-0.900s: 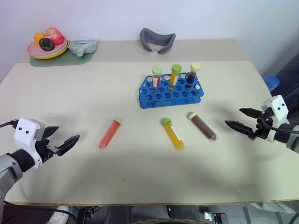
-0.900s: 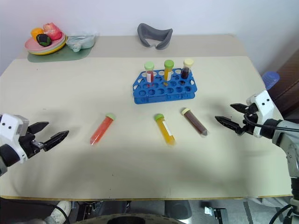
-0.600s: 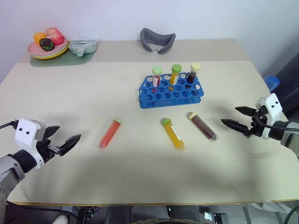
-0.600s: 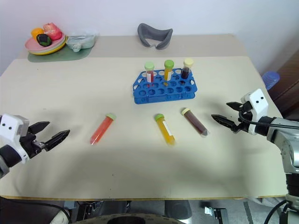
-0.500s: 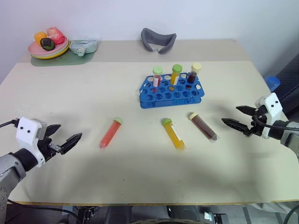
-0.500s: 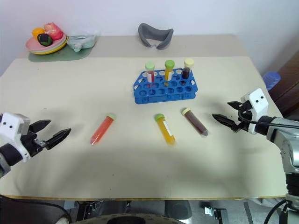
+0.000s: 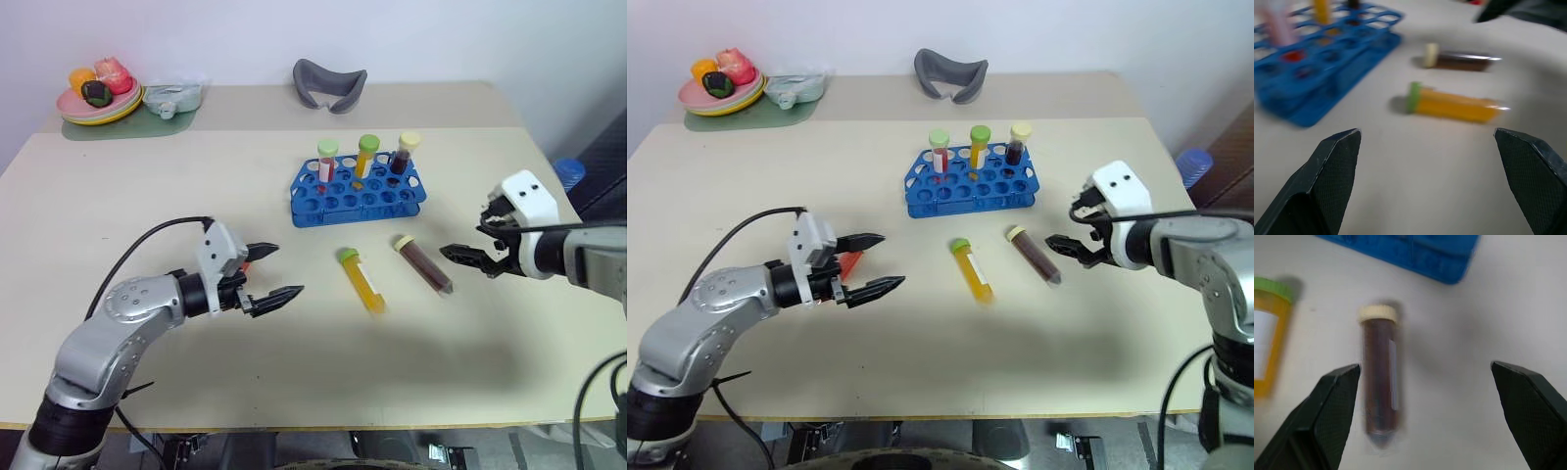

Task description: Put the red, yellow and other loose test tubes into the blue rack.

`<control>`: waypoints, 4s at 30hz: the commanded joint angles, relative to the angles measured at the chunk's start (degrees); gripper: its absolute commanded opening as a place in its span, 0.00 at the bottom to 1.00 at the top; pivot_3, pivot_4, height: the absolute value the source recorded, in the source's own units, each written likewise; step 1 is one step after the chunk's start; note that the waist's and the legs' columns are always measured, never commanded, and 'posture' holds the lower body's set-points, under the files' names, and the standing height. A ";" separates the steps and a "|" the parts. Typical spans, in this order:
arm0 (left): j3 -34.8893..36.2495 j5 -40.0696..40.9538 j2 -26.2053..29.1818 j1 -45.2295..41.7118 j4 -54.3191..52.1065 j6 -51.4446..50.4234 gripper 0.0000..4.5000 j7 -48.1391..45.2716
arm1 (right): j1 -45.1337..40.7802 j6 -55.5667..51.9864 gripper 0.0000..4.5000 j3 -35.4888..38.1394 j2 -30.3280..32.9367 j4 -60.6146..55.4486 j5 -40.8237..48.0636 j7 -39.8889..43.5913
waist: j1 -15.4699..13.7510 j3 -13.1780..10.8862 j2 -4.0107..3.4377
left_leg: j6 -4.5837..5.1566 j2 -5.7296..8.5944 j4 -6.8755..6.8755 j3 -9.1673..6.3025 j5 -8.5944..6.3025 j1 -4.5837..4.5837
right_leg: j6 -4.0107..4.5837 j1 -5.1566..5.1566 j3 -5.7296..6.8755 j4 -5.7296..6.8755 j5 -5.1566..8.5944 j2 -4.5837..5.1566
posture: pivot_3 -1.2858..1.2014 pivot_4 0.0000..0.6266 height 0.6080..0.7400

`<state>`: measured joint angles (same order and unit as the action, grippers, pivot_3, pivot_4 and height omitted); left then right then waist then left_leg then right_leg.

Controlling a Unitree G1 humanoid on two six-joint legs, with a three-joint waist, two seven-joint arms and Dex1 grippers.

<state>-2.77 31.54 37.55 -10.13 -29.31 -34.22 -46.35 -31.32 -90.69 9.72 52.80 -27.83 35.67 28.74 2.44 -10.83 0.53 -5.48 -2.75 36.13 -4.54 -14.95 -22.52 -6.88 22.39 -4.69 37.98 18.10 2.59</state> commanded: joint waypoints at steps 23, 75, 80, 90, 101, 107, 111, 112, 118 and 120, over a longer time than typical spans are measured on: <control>-3.30 -7.73 -1.01 5.93 2.48 11.06 1.00 -1.95 | -20.86 -1.81 0.96 -25.85 -5.08 28.99 24.43 -34.17 | -0.01 0.00 -0.01 | 0.08 0.00 0.14 -0.04 -0.03 -0.80 | -0.02 0.75 0.05 0.11 -0.01 0.04 | 0.52 0.24 1.00; -1.28 -4.80 -14.17 -2.51 0.75 4.98 1.00 10.41 | -2.43 94.63 0.17 -4.65 -42.31 41.97 -25.21 -28.42 | 0.29 0.04 -0.08 | -0.13 0.01 0.15 -0.07 0.10 -0.76 | -0.02 0.80 0.06 0.34 -0.03 0.03 | 0.52 0.24 1.00; -1.49 -5.09 -14.15 -1.96 1.20 5.65 1.00 10.15 | -2.75 95.35 0.17 -3.78 -43.09 43.14 -25.15 -27.62 | 0.30 0.04 -0.08 | -0.16 0.01 0.15 -0.07 0.12 -0.76 | -0.02 0.80 0.06 0.35 -0.03 0.03 | 0.52 0.24 1.00; -1.19 -6.76 -13.72 1.29 4.04 10.37 1.00 8.65 | -1.07 84.86 0.99 -2.93 -39.20 30.05 -26.32 -26.27 | 0.18 0.03 -0.11 | -0.17 0.01 0.15 -0.07 0.12 -0.76 | -0.02 0.80 0.06 0.36 -0.03 0.04 | 0.52 0.24 1.00; 2.15 -7.50 -9.79 0.50 8.29 12.64 1.00 6.57 | 10.96 32.96 0.99 5.09 -6.41 -9.36 6.30 -3.00 | 0.31 0.03 -0.13 | -0.05 0.01 0.13 -0.10 0.06 -0.70 | -0.01 0.68 0.07 0.25 -0.03 0.01 | 0.52 0.24 1.00; 1.46 -7.92 -8.26 -3.00 10.99 12.11 1.00 4.14 | -1.33 2.02 0.99 -3.05 -13.52 -13.82 18.78 -15.28 | 0.87 0.03 -0.11 | -0.03 -0.01 0.10 -0.10 0.05 -0.04 | 0.00 0.05 0.04 0.22 -0.02 -0.04 | 0.52 0.24 1.00; 1.26 -7.74 -7.16 -3.32 10.22 11.17 1.00 3.14 | -7.74 -1.81 0.99 -9.54 -18.89 -3.95 25.46 -28.94 | 0.42 0.03 -0.11 | -0.03 0.00 0.08 -0.11 0.05 -0.07 | 0.01 0.07 0.05 0.17 -0.01 -0.02 | 0.52 0.24 1.00; 1.30 -7.53 -6.91 -3.11 9.71 10.80 1.00 2.95 | -8.90 -1.81 0.99 -10.76 -19.46 -0.89 28.12 -32.96 | 0.25 0.03 -0.11 | -0.03 0.01 0.06 -0.11 0.05 -0.11 | 0.00 0.09 0.06 0.15 -0.01 -0.01 | 0.52 0.24 1.00; 1.34 -7.37 -5.30 0.12 6.66 9.78 1.00 2.32 | -15.94 -1.81 0.99 -17.48 -19.70 16.10 47.65 -57.80 | 0.17 0.03 -0.11 | -0.02 0.00 0.09 -0.11 0.04 -0.53 | 0.00 0.46 0.09 0.14 -0.02 0.03 | 0.52 0.24 1.00; 1.29 -7.36 -5.11 0.94 6.09 9.63 1.00 2.20 | -17.66 -1.81 0.99 -18.84 -19.91 19.91 53.14 -64.47 | 0.18 0.03 -0.11 | -0.02 0.00 0.12 -0.12 0.04 -0.65 | 0.00 0.58 0.09 0.18 -0.02 0.03 | 0.52 0.24 1.00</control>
<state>-1.57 23.81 31.93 -9.37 -20.82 -24.70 -43.83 -47.13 -92.12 -8.70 32.99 -9.50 83.23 -30.25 2.62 -10.80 0.42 -5.50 -2.75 36.25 -4.66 -14.90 -23.19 -6.88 22.99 -4.59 38.17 18.08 2.61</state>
